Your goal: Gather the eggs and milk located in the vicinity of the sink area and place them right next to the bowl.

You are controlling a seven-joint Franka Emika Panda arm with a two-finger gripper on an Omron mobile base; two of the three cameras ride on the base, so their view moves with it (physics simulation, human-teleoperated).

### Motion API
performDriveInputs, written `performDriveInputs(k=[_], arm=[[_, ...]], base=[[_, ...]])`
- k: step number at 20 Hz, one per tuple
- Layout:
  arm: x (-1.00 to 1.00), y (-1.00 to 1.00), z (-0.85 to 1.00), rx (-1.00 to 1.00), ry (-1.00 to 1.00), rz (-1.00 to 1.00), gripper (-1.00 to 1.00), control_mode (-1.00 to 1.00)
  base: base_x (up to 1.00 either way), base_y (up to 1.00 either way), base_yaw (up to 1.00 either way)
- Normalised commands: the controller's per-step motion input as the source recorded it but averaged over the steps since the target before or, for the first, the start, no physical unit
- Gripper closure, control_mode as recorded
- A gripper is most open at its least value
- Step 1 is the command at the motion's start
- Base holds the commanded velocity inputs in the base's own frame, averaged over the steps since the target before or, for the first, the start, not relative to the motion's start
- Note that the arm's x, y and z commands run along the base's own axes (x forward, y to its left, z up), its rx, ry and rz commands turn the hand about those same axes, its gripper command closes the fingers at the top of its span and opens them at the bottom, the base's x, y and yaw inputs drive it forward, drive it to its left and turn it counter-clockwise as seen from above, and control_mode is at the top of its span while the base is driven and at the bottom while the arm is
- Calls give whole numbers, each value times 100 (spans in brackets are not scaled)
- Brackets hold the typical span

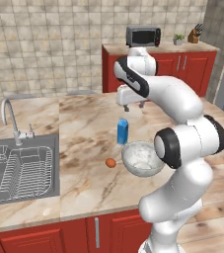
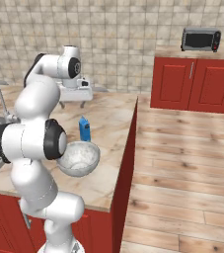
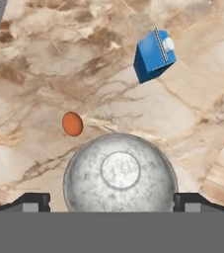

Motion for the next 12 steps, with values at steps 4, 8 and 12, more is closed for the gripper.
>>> performDriveInputs(k=[4,8,12], arm=[[0,1,-21,-3,4,4,-100,-100],[0,0,-20,0,0,0,-100,-100],[5,0,-41,0,0,0,-100,-100]], base=[[0,0,0],[0,0,0],[0,0,0]])
